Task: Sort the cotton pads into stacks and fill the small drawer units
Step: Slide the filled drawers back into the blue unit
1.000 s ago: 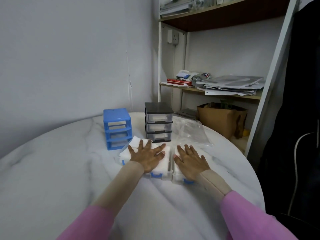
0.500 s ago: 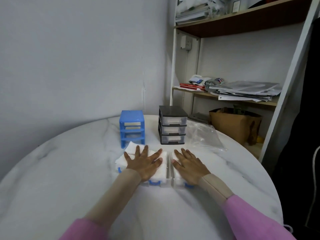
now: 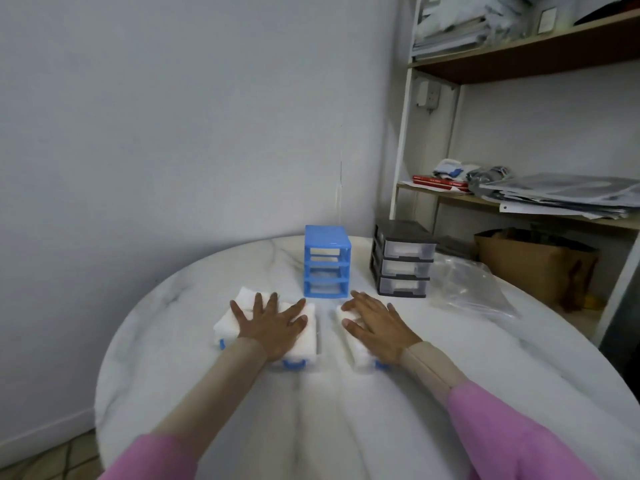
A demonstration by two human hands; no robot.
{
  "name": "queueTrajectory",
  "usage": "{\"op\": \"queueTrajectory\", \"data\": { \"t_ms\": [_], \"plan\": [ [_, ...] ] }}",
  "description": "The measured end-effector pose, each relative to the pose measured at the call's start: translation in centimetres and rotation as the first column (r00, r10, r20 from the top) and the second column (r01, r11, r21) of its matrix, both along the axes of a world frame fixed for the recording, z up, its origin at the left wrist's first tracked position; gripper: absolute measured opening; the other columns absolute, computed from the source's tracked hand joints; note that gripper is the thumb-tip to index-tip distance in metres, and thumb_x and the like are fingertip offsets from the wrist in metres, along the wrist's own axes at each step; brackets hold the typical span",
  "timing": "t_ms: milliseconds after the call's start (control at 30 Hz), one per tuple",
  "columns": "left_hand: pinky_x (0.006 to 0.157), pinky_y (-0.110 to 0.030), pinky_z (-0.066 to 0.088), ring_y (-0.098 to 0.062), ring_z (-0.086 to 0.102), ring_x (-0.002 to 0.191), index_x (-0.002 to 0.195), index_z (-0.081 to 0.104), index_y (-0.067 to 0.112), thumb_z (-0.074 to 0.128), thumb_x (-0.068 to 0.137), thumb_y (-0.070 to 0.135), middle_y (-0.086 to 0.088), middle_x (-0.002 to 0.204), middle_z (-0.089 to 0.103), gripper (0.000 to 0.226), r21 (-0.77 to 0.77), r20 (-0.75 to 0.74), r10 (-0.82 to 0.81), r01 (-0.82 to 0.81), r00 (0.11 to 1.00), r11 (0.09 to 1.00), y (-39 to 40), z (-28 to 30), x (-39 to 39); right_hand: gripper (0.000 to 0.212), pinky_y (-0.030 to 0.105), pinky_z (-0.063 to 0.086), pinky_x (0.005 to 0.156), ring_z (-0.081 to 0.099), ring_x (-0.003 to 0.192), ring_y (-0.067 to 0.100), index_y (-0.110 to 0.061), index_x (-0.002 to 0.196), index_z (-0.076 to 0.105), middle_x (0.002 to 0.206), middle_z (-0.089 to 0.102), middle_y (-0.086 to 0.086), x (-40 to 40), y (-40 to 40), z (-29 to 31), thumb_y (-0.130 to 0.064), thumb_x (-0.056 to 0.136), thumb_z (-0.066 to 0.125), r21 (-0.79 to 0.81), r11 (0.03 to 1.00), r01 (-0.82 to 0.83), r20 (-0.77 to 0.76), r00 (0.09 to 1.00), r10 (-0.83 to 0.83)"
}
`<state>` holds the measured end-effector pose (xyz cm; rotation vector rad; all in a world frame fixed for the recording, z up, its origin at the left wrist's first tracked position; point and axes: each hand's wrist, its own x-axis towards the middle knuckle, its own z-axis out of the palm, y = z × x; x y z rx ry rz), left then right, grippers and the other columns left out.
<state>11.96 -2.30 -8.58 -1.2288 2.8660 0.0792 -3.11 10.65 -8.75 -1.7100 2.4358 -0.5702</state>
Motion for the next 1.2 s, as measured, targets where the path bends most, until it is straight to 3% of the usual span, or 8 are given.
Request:
{"op": "queueTrajectory", "data": {
  "t_ms": [100,233,400,500,633,900,1067,1200],
  "plan": [
    [0.104,-0.065,-0.012,-0.027,-0.009,0.145,0.146,0.003,0.045,0.011,0.099,0.051,-0.004,0.158,-0.003,0.048,-0.014,0.001,0.006,-0.006,1.000,1.000,-0.9,0.3,0.5,0.038,0.039,0.002,0.115,0.015,0.141,0.010,-0.024,0.134,0.042,0.152,0.023,-0.006,-0.4,-0.3,0.2,-0.037,0.100,0.033,-0.025,1.000,-0.008,-0.077,0.997,0.006],
    [0.103,-0.066,-0.014,-0.022,-0.006,0.145,0.146,0.014,0.043,0.014,0.099,0.049,-0.004,0.158,0.006,0.046,-0.030,-0.050,-0.008,0.007,0.999,1.000,-1.8,1.5,0.2,0.055,0.030,0.024,0.105,0.039,0.115,0.013,-0.024,0.126,0.055,0.122,0.045,-0.002,-1.1,-0.3,0.2,-0.052,0.093,0.020,-0.148,0.989,0.005,-0.268,0.962,-0.045],
    [0.107,-0.062,-0.011,-0.017,0.021,0.139,0.132,0.045,0.034,0.035,0.099,0.034,0.001,0.146,0.034,0.035,-0.100,-0.270,-0.022,-0.006,0.963,0.995,-3.0,3.1,-1.3,0.038,0.031,0.007,0.110,0.037,0.121,0.010,-0.030,0.127,0.053,0.121,0.045,-0.005,-1.8,-0.1,0.4,-0.039,0.100,0.026,-0.102,0.993,0.059,-0.247,0.966,-0.083],
    [0.112,-0.046,0.013,-0.020,0.039,0.125,0.121,0.056,0.024,0.042,0.095,0.020,-0.001,0.131,0.050,0.030,-0.086,-0.478,-0.026,-0.018,0.878,0.996,-3.6,4.0,-2.5,0.059,0.033,0.015,0.110,0.033,0.127,0.012,-0.030,0.125,0.052,0.132,0.042,-0.007,-1.6,-0.2,0.6,-0.060,0.085,0.021,-0.143,0.980,0.136,-0.204,0.965,-0.164],
    [0.092,-0.035,0.039,-0.022,0.039,0.123,0.127,0.051,0.018,0.044,0.093,0.013,-0.005,0.131,0.047,0.035,-0.077,-0.616,-0.095,0.061,0.782,0.995,-4.1,5.0,-4.4,0.067,0.045,0.022,0.111,0.017,0.139,0.024,-0.031,0.137,0.034,0.151,0.020,-0.004,-0.7,-0.7,0.7,-0.056,0.080,0.057,0.030,0.968,0.249,-0.099,0.964,-0.245],
    [0.098,-0.038,0.042,-0.024,0.032,0.131,0.149,0.016,0.026,0.035,0.099,0.011,0.008,0.158,-0.003,0.056,-0.024,-0.453,-0.176,0.186,0.874,0.982,-5.7,5.6,-8.1,0.071,0.039,0.037,0.101,0.035,0.128,0.031,-0.024,0.144,0.025,0.157,-0.004,-0.008,0.4,-1.3,1.1,-0.042,0.085,0.059,0.012,0.964,0.267,-0.074,0.961,-0.266],
    [0.100,-0.037,0.038,-0.024,0.032,0.132,0.147,0.025,0.025,0.037,0.097,0.004,0.002,0.155,0.019,0.056,-0.065,-0.445,-0.193,0.183,0.875,0.981,-5.8,5.1,-9.0,0.063,0.037,0.037,0.091,0.042,0.120,0.030,-0.031,0.141,0.025,0.145,0.035,-0.006,0.4,-0.9,2.0,-0.038,0.086,0.055,-0.027,0.975,0.221,-0.068,0.973,-0.223],
    [0.097,-0.036,0.032,-0.023,0.037,0.126,0.141,0.039,0.025,0.039,0.097,0.009,0.001,0.145,0.037,0.047,-0.194,-0.467,-0.241,0.167,0.851,0.967,-4.9,5.4,-9.0,0.057,0.037,0.039,0.090,0.043,0.119,0.030,-0.028,0.135,0.033,0.143,0.036,-0.005,0.4,-0.5,3.1,-0.038,0.085,0.057,-0.096,0.971,0.220,-0.079,0.971,-0.228]
  ]
}}
